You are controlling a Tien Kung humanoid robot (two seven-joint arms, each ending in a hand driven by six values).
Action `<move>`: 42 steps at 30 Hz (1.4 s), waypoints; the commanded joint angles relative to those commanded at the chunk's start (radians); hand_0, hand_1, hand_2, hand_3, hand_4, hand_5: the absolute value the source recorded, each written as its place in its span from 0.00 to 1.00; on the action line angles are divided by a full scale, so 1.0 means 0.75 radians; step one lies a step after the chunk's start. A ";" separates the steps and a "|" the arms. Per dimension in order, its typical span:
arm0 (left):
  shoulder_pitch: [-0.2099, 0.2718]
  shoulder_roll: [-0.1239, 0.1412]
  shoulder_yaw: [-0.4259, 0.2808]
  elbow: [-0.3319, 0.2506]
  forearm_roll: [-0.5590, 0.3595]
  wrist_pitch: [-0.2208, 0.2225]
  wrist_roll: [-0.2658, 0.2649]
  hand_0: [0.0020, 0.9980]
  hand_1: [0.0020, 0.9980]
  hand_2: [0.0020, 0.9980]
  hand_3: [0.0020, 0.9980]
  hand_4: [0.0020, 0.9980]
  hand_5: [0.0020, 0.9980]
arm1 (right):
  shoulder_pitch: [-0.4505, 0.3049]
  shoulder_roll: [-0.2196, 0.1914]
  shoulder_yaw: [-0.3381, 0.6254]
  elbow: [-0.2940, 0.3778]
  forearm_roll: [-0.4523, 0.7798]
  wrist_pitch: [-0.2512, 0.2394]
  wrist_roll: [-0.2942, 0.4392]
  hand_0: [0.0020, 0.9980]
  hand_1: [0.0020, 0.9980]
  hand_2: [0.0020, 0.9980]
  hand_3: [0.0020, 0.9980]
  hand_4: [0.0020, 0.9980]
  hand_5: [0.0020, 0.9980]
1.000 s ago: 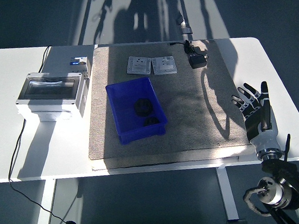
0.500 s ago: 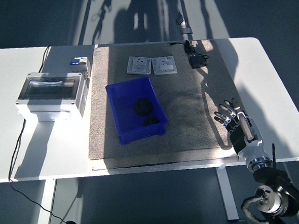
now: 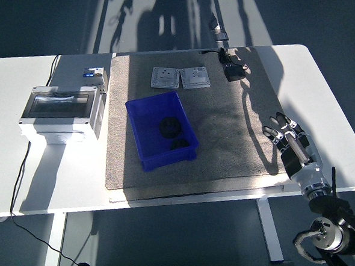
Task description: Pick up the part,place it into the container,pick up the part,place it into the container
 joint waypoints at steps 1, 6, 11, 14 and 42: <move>-0.001 0.000 -0.001 0.000 0.003 0.000 0.000 0.63 0.63 0.59 0.61 0.63 0.86 | 0.001 -0.001 -0.002 0.001 -0.006 0.003 -0.003 0.75 0.57 0.67 0.63 0.97 0.36; -0.002 -0.004 -0.010 0.000 0.018 0.003 0.000 0.63 0.63 0.59 0.61 0.63 0.86 | 0.004 -0.003 -0.020 0.002 -0.050 0.035 -0.032 0.75 0.57 0.67 0.63 0.97 0.36; 0.000 -0.008 -0.014 0.000 0.028 0.004 0.006 0.63 0.63 0.60 0.61 0.64 0.85 | 0.005 -0.008 -0.028 -0.005 -0.041 0.038 -0.027 0.74 0.57 0.67 0.63 1.00 0.38; 0.005 -0.010 -0.024 0.000 0.032 0.005 0.011 0.63 0.63 0.60 0.61 0.62 0.83 | 0.008 -0.010 -0.031 -0.008 -0.027 0.032 -0.015 0.75 0.58 0.67 0.63 1.00 0.40; -0.012 -0.025 -0.022 0.000 0.051 0.035 -0.011 0.62 0.63 0.61 0.61 0.61 0.81 | 0.027 -0.003 -0.010 -0.030 -0.054 0.040 -0.027 0.79 0.70 0.73 0.65 1.00 0.48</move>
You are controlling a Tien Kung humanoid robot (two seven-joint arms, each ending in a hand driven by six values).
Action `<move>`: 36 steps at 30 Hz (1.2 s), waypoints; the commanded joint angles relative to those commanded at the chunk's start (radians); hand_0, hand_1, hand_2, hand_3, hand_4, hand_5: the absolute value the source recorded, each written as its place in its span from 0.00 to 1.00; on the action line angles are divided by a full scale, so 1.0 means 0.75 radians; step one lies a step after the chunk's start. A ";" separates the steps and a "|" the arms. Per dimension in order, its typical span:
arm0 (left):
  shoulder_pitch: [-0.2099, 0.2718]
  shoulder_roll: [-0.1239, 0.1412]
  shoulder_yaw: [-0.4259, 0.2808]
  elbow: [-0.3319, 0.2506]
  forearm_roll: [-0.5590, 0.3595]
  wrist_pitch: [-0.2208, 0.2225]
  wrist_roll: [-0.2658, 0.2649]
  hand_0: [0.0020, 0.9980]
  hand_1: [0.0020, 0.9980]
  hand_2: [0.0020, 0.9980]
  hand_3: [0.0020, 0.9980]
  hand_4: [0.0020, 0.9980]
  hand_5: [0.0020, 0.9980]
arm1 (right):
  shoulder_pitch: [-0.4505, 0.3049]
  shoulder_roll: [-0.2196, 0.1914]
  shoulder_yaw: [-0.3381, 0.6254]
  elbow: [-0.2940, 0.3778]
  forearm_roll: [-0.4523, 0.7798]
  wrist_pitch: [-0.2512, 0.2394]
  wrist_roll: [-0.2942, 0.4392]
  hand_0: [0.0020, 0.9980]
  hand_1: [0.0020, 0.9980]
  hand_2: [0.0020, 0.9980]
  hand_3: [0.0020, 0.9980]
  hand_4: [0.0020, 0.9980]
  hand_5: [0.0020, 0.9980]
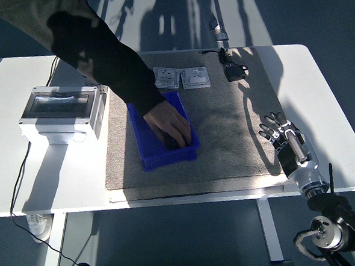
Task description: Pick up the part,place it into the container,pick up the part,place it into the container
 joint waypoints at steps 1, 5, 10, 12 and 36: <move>0.000 0.000 0.000 0.000 0.001 0.000 0.000 0.62 0.63 0.61 0.62 0.61 0.81 | 0.001 0.000 0.001 0.000 0.000 0.000 0.001 0.79 0.70 0.72 0.65 1.00 0.49; -0.001 -0.001 -0.001 0.000 0.004 0.001 0.000 0.62 0.63 0.61 0.62 0.61 0.81 | 0.003 0.000 0.011 -0.003 -0.002 0.000 0.004 0.79 0.70 0.72 0.65 1.00 0.49; 0.000 -0.002 -0.001 0.000 0.002 0.001 0.000 0.62 0.63 0.61 0.62 0.60 0.81 | -0.001 -0.005 0.066 -0.007 -0.018 -0.006 0.003 0.79 0.70 0.72 0.65 1.00 0.53; 0.001 -0.002 0.000 0.000 0.002 0.001 0.000 0.62 0.63 0.61 0.62 0.60 0.81 | -0.001 -0.009 0.092 -0.009 -0.023 -0.011 0.001 0.79 0.70 0.72 0.65 1.00 0.53; 0.000 -0.005 -0.002 0.000 0.003 0.003 -0.004 0.62 0.63 0.62 0.63 0.60 0.81 | -0.006 -0.005 0.157 -0.040 -0.077 -0.076 -0.035 0.79 0.69 0.72 0.65 1.00 0.52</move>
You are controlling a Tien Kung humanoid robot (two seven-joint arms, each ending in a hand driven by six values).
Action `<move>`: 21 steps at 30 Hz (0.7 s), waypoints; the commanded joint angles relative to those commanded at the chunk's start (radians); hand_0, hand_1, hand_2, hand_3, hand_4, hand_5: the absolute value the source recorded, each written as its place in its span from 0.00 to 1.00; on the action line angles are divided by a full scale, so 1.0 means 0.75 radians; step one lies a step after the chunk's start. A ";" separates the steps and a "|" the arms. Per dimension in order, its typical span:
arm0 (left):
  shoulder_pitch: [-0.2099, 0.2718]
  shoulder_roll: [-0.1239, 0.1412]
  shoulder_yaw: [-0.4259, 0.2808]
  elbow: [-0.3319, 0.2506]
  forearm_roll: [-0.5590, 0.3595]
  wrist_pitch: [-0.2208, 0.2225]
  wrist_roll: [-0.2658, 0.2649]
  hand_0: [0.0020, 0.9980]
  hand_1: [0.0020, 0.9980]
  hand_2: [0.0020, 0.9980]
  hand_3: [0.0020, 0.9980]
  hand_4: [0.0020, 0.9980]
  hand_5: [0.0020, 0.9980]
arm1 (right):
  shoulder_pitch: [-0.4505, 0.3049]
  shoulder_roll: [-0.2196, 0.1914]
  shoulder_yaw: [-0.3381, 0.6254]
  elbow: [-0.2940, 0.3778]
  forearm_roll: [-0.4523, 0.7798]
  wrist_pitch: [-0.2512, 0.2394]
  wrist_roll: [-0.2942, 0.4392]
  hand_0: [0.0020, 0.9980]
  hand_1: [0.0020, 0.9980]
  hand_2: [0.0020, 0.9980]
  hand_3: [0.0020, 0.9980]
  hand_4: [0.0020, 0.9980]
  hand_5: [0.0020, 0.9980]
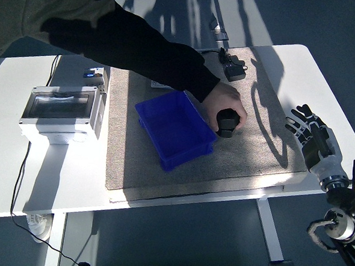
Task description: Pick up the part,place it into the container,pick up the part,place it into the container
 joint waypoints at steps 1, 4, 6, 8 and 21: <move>0.000 0.000 0.000 0.000 0.000 0.000 0.000 0.62 0.63 0.62 0.63 0.60 0.81 | 0.000 0.000 0.000 -0.001 -0.004 -0.002 -0.002 0.79 0.69 0.72 0.65 1.00 0.53; -0.001 -0.001 0.001 0.000 -0.002 0.000 0.001 0.62 0.63 0.62 0.63 0.60 0.81 | 0.002 0.001 0.000 -0.004 -0.019 -0.009 -0.008 0.79 0.69 0.72 0.65 1.00 0.53; -0.001 -0.001 0.001 0.000 -0.004 0.001 0.001 0.62 0.63 0.62 0.63 0.60 0.81 | 0.003 0.000 0.000 -0.005 -0.031 -0.015 -0.012 0.79 0.69 0.72 0.65 1.00 0.53; -0.001 -0.001 0.001 0.000 -0.005 0.001 0.002 0.62 0.63 0.62 0.63 0.60 0.81 | 0.004 0.000 0.001 -0.007 -0.038 -0.018 -0.012 0.79 0.69 0.72 0.65 1.00 0.52; 0.005 -0.011 0.014 0.000 0.000 -0.005 0.015 0.62 0.63 0.62 0.64 0.61 0.80 | 0.033 -0.005 0.326 -0.042 -0.217 -0.138 0.056 1.00 0.97 0.96 0.95 1.00 1.00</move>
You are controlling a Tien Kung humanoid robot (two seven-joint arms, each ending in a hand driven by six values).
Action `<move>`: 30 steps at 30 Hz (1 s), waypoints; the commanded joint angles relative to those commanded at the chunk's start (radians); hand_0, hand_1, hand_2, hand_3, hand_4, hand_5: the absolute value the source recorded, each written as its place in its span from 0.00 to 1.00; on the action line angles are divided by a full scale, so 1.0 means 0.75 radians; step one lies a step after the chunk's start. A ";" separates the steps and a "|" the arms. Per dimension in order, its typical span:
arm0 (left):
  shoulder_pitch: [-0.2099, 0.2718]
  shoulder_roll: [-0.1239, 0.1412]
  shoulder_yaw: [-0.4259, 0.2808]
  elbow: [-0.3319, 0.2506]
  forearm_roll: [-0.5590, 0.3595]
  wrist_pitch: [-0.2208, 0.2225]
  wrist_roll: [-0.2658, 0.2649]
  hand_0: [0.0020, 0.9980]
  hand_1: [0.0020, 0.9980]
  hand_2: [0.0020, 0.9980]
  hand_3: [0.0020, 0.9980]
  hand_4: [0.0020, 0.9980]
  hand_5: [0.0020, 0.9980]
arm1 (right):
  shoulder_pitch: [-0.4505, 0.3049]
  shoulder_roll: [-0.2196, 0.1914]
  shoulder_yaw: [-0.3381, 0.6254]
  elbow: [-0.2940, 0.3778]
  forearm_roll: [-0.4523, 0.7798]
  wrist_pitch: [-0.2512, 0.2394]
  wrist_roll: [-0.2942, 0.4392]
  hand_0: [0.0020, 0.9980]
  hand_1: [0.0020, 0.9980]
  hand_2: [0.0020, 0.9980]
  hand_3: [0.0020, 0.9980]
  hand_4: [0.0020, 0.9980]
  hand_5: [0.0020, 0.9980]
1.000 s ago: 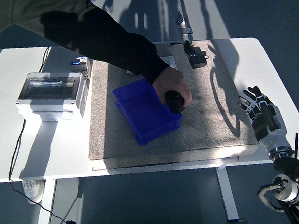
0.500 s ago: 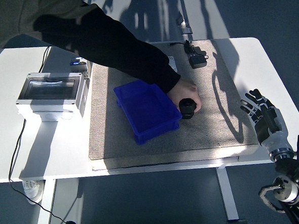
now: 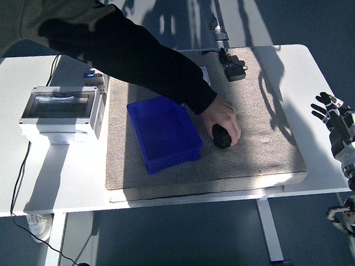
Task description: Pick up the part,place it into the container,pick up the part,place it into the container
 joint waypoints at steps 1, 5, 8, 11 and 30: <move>0.002 -0.002 0.007 0.000 -0.005 -0.001 -0.001 0.62 0.63 0.62 0.64 0.61 0.80 | 0.004 -0.003 0.052 -0.015 0.035 -0.044 0.049 1.00 0.97 0.96 0.95 1.00 1.00; 0.004 -0.007 0.016 0.000 -0.004 -0.007 -0.001 0.62 0.63 0.63 0.64 0.61 0.80 | 0.025 -0.008 0.236 -0.030 0.126 -0.177 0.212 1.00 1.00 0.96 0.98 1.00 1.00; 0.003 -0.013 0.019 0.000 0.005 -0.010 -0.001 0.62 0.63 0.63 0.64 0.61 0.80 | 0.045 0.005 0.336 -0.028 0.144 -0.239 0.310 1.00 1.00 0.96 0.98 1.00 1.00; 0.005 -0.016 0.025 0.000 0.009 -0.012 -0.003 0.62 0.63 0.63 0.64 0.61 0.80 | 0.056 0.015 0.366 -0.012 0.175 -0.237 0.394 1.00 1.00 1.00 1.00 1.00 1.00; 0.017 -0.018 0.047 0.000 -0.008 -0.010 -0.015 0.62 0.63 0.64 0.64 0.61 0.81 | 0.081 0.040 0.159 0.076 0.177 -0.214 0.418 1.00 1.00 0.97 1.00 1.00 1.00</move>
